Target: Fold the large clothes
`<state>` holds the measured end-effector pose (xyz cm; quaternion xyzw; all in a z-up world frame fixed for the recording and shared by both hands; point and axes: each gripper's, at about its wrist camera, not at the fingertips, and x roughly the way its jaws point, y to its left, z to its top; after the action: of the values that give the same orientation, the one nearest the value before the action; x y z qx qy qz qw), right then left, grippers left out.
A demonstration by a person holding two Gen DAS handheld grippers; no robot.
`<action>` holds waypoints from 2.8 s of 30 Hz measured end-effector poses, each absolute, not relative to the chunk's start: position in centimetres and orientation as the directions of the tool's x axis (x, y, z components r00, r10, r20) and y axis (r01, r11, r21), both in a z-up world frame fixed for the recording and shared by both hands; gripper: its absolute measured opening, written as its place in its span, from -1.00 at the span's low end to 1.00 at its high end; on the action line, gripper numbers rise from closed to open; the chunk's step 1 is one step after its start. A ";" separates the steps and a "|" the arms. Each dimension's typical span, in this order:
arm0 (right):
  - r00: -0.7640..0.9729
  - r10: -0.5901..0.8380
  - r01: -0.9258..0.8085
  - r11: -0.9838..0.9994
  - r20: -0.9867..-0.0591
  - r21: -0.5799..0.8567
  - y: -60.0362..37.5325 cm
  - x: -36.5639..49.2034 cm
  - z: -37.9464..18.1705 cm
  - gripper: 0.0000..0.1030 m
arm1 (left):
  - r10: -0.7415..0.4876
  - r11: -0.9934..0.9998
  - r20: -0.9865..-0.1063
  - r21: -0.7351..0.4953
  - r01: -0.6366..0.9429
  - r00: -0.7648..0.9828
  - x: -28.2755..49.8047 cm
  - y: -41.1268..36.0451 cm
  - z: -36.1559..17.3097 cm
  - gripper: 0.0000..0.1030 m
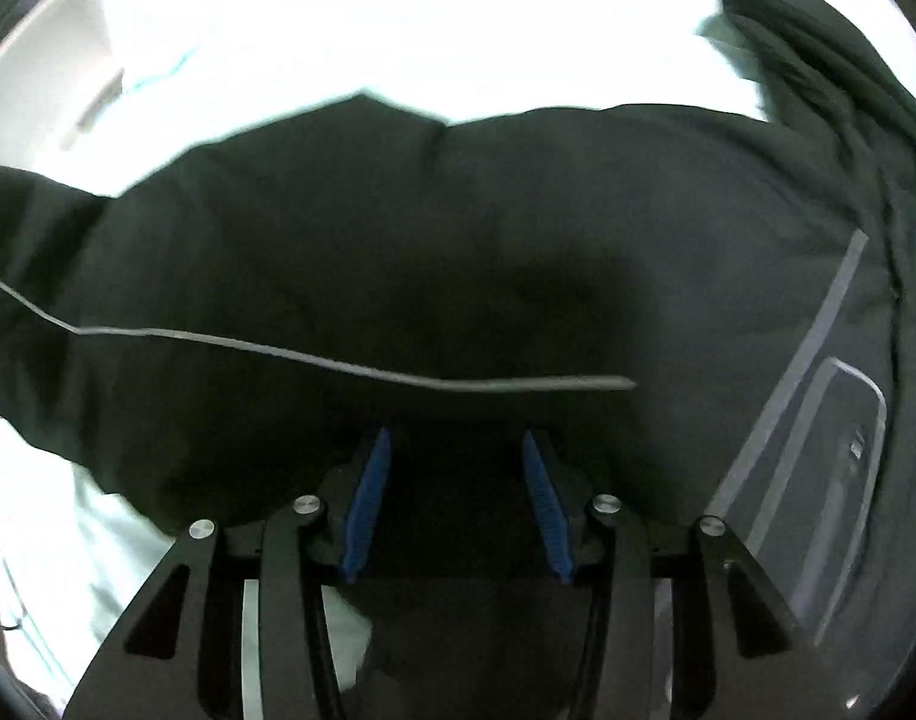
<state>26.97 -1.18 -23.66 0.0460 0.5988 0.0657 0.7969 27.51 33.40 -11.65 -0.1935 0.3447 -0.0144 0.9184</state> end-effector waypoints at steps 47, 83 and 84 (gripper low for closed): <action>0.324 0.047 0.226 0.966 -0.945 0.125 -24.0 11.3 -18.3 0.17 | -0.351 0.916 -0.779 -0.170 0.365 0.520 30.1 2.7 -13.5 -0.51; 0.419 0.094 0.431 0.855 -0.903 0.289 -37.4 14.7 -21.1 0.36 | -0.583 0.800 -0.764 -0.482 0.357 0.277 29.4 -2.9 -17.5 0.35; 0.407 0.129 0.442 0.838 -0.904 0.319 -37.6 15.6 -22.1 0.14 | -0.559 0.821 -0.778 -0.468 0.328 0.288 29.7 -1.8 -17.7 0.35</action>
<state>15.56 -37.58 -22.05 0.2668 0.5354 -0.0983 0.7953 29.67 -1.79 -17.75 -0.1093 0.5276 -0.2788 0.7949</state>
